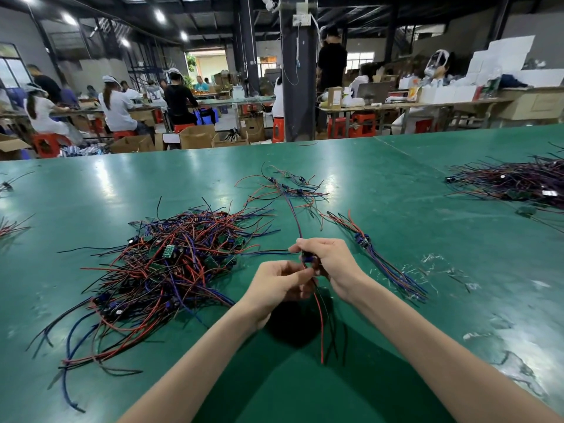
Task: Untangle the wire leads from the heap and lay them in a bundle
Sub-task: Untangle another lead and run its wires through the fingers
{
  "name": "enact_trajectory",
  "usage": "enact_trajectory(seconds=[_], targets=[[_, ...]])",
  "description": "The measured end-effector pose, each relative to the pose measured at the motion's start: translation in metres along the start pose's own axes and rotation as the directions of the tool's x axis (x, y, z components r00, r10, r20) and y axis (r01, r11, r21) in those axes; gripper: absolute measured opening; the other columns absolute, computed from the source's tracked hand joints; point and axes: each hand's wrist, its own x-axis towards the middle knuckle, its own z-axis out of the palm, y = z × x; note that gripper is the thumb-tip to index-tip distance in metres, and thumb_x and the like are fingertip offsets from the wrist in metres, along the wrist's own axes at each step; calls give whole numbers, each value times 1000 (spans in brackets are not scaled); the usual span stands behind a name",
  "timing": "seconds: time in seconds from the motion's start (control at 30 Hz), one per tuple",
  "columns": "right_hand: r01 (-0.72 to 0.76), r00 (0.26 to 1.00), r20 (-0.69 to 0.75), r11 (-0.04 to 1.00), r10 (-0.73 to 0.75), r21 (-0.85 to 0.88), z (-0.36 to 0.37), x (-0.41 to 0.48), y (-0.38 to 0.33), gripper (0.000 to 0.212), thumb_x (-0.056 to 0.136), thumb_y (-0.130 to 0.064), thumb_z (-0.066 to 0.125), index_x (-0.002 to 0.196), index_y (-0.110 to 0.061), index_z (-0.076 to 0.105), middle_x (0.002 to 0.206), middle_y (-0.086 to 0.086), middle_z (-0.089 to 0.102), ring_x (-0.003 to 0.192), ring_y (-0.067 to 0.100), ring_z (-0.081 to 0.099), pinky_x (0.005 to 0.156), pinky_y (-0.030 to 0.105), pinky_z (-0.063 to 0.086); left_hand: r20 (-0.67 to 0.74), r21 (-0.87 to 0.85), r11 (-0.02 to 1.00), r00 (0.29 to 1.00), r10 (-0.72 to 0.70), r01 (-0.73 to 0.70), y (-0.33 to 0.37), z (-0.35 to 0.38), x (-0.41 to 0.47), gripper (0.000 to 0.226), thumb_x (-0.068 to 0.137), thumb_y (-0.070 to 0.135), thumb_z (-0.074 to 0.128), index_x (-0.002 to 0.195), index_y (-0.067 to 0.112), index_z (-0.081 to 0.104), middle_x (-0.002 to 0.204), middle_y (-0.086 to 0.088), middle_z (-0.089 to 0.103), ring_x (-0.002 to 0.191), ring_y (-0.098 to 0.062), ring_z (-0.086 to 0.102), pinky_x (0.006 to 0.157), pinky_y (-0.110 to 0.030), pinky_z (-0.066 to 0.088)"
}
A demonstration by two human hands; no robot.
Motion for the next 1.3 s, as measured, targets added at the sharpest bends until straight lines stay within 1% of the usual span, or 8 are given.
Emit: enact_trajectory(seconds=[0.23,0.4,0.57,0.67,0.9,1.03,1.2,1.3], targets=[[-105,992,80,991,98,82,-3,3,0,20,87,-25,65,82,-6,69,54,-2,54,44,9,40,42,17,38,-29,-122,991,998,-56,52,0,-1,-1,5,88,4,62,85,2,66,72,-7,67,57,-8,59,56,-20,53],[-198,951,256,978,173,73,-3,1,3,11,84,-12,67,77,-4,63,57,4,53,51,14,46,43,20,42,-76,-270,963,996,-47,25,3,-2,1,17,91,-1,54,84,3,69,67,-8,68,56,-10,62,55,-23,56],[-182,965,197,982,171,42,-3,3,5,18,83,-15,69,69,-7,62,56,4,54,46,11,45,47,22,33,-32,-269,963,999,-32,23,4,-3,0,16,92,-2,52,93,-1,68,73,-8,70,59,-10,65,57,-23,56],[-164,974,162,986,158,21,-5,4,6,18,83,-17,70,81,0,64,65,10,51,54,15,41,48,23,28,21,-240,970,999,-31,36,4,-3,-1,18,93,-2,51,101,-3,67,81,-9,72,66,-12,68,61,-26,58],[-128,981,149,992,126,4,-5,3,5,19,83,-16,70,70,-3,67,57,8,54,48,12,43,44,19,29,49,-231,972,998,-33,43,5,-5,-2,19,93,-2,50,102,-6,66,92,-20,68,74,-21,66,64,-30,58],[-133,979,157,991,129,10,-6,2,4,17,82,-18,71,69,-7,67,58,4,54,50,10,44,45,18,31,34,-183,983,999,1,5,4,-4,-1,19,92,-2,52,105,-5,66,94,-17,69,77,-22,65,67,-31,59],[-184,957,232,983,174,23,-6,0,2,17,80,-21,72,78,-4,67,62,6,57,46,13,49,45,20,39,20,-163,986,999,38,-34,2,-3,-2,15,91,-2,54,93,-2,68,89,-19,62,66,-16,64,66,-27,58],[-196,957,226,980,184,30,-8,0,1,17,80,-19,72,72,-5,67,57,6,58,39,15,50,41,20,41,30,-165,986,999,35,-30,1,-2,-2,16,91,-4,53,93,-3,68,78,-14,61,59,-11,59,65,-26,58]])
